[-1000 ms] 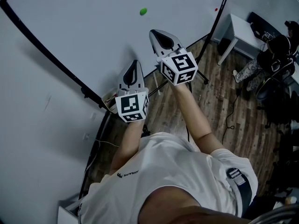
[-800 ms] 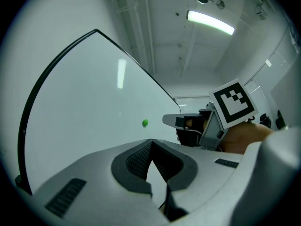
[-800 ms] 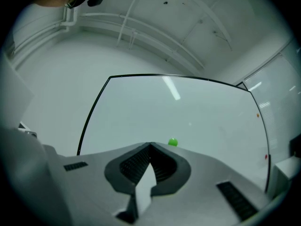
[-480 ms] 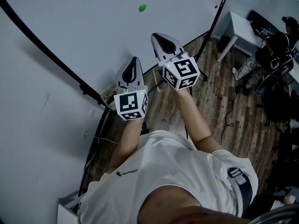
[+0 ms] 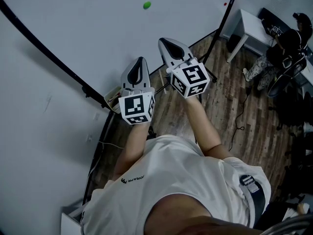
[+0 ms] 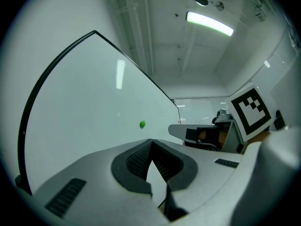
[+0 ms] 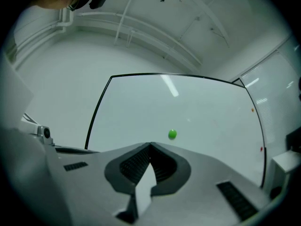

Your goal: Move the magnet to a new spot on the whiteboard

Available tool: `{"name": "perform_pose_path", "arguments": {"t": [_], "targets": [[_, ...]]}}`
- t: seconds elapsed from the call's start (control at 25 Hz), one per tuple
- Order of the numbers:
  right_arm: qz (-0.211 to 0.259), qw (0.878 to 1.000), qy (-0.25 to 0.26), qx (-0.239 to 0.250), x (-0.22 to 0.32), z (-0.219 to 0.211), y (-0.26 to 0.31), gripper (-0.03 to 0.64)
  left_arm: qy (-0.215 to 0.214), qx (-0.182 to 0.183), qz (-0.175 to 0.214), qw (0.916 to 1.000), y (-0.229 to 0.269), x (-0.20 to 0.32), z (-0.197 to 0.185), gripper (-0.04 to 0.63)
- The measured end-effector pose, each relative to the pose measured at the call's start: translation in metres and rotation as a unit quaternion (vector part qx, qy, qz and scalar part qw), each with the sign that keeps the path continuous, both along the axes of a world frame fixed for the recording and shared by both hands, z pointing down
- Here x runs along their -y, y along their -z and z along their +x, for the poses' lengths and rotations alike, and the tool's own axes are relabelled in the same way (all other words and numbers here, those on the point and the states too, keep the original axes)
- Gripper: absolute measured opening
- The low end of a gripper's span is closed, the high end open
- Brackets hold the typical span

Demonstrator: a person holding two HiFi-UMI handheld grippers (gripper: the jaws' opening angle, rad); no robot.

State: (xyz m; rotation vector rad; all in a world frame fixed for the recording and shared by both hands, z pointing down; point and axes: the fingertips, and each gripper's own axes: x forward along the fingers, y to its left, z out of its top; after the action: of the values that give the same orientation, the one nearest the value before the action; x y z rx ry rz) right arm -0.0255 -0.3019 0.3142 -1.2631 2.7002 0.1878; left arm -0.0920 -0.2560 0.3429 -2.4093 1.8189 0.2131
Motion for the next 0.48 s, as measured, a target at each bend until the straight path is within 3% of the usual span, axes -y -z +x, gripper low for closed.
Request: {"name": "perform_pose_path", "arguments": {"t": [0.48], "targets": [[-0.020,1.000,0.005,-0.002,-0.009,-0.001,-0.019,0.014,0.001,0.001,-0.002,1.0000,0.000,0.000,0.001,0.002]]}}
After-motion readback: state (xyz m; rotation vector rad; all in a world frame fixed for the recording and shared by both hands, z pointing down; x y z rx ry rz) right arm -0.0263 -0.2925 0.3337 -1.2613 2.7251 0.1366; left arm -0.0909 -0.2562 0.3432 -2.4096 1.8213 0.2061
